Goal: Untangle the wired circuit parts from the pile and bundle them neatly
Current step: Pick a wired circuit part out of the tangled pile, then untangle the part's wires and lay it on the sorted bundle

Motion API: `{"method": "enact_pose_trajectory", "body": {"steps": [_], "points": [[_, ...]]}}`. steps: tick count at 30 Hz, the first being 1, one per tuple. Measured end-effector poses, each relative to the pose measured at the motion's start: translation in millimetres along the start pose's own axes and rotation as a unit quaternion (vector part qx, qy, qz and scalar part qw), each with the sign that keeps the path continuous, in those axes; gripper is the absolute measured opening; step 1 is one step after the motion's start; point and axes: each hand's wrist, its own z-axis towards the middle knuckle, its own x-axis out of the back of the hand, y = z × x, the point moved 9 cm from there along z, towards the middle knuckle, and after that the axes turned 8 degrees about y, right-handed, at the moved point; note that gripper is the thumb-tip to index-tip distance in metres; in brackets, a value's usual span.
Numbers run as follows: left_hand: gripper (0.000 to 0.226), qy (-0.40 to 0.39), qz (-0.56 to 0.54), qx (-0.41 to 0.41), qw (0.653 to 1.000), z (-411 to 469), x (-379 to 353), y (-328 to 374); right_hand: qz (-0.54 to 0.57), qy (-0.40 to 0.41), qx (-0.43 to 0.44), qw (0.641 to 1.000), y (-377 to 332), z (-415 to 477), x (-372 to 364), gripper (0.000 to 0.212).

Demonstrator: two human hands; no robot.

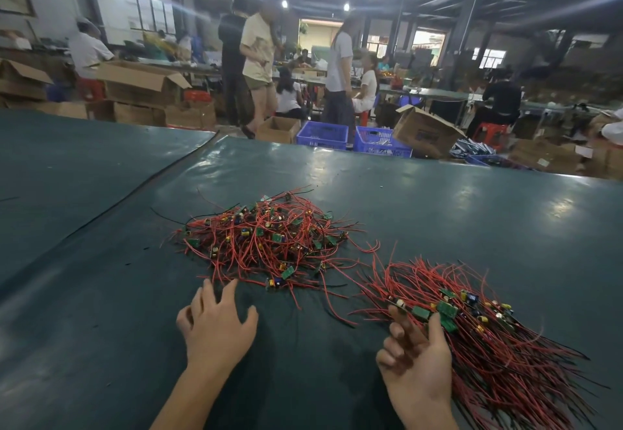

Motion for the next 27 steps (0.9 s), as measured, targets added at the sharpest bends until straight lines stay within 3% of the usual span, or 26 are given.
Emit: {"method": "enact_pose_trajectory", "body": {"steps": [2, 7, 11, 16, 20, 27], "points": [[0.062, -0.029, 0.029, 0.009, 0.999, 0, -8, -4, 0.035, -0.014, 0.005, 0.999, -4, -1, -2, 0.064], [0.058, -0.002, 0.023, 0.006, 1.0, 2, -5, -3, 0.026, -0.001, 0.085, 0.996, -19, -3, 0, 0.041], [0.049, 0.02, -0.071, 0.026, 0.997, 2, 0, 0, 0.003, 0.005, 0.091, 0.996, -17, -6, -2, 0.038], [0.018, 0.076, -0.372, 0.02, 0.925, -7, 21, 17, -0.025, -0.013, 0.071, 0.997, -12, -6, -6, 0.041], [0.024, 0.096, -0.434, -0.061, 0.894, -24, 37, 45, -0.059, -0.037, 0.065, 0.995, -5, -7, -12, 0.041], [0.028, -0.007, -0.534, -0.102, 0.84, -52, 27, 84, -0.269, -0.068, 0.141, 0.951, 9, -11, -27, 0.032]]}}
